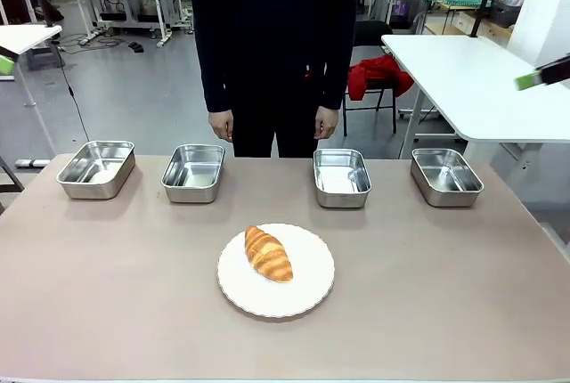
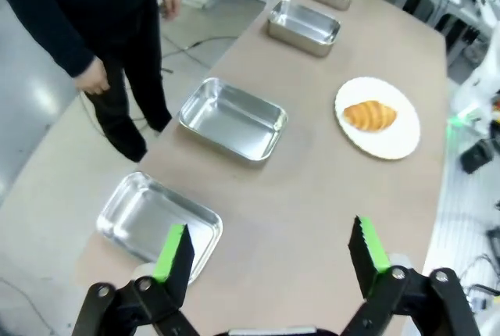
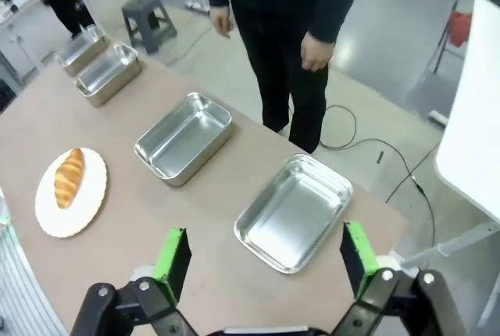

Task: Place the bread in the container.
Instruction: Place the Butter Roll into the Airtight Container indicated by the human.

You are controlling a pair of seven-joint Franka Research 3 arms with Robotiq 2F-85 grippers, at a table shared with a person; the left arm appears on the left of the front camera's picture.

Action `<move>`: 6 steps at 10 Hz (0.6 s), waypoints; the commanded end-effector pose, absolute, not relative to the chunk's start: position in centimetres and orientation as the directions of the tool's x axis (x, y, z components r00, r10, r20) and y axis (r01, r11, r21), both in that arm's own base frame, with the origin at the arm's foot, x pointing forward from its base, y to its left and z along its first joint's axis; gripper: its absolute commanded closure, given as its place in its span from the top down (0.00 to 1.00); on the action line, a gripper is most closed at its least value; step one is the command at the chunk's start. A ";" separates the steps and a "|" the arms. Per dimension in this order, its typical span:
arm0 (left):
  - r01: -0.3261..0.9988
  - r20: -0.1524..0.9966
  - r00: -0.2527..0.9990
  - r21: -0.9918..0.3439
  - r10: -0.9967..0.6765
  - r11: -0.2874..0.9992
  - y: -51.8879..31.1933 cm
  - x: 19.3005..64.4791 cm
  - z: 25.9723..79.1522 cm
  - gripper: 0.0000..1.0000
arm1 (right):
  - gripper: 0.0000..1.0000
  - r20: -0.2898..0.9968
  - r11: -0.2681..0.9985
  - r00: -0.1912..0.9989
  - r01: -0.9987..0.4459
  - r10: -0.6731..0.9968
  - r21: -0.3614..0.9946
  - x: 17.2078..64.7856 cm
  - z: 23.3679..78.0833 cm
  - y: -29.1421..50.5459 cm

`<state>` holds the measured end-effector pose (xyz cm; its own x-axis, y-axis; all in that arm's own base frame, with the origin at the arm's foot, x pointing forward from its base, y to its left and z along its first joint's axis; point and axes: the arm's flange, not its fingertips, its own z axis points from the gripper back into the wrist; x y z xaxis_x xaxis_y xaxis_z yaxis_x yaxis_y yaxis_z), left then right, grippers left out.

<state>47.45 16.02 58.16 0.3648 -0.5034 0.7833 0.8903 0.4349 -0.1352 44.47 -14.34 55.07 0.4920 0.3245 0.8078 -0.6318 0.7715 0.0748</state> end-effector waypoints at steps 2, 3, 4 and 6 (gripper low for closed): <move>0.917 0.804 0.319 -0.128 -0.502 0.378 19.6 49.0 57.3 1.00 | 1.00 0.862 0.710 0.410 -0.699 0.299 0.085 44.4 53.2 -19.1; 0.917 0.821 0.314 -0.131 -0.477 0.377 20.5 48.8 57.0 1.00 | 1.00 0.878 0.689 0.384 -0.719 0.285 0.091 44.0 53.0 -20.8; 0.914 0.833 0.303 -0.114 -0.464 0.390 20.8 48.4 57.0 1.00 | 1.00 0.889 0.672 0.359 -0.736 0.285 0.082 43.6 53.0 -21.7; 0.908 0.848 0.279 -0.081 -0.450 0.411 21.0 47.6 56.8 1.00 | 1.00 0.890 0.680 0.354 -0.729 0.286 0.072 43.7 52.5 -22.4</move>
<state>48.10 21.59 56.73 0.3222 -0.4674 0.8232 0.9024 0.4144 -0.1180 42.69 -22.20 52.44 0.3821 0.2806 0.8805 -0.7208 0.6867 0.0940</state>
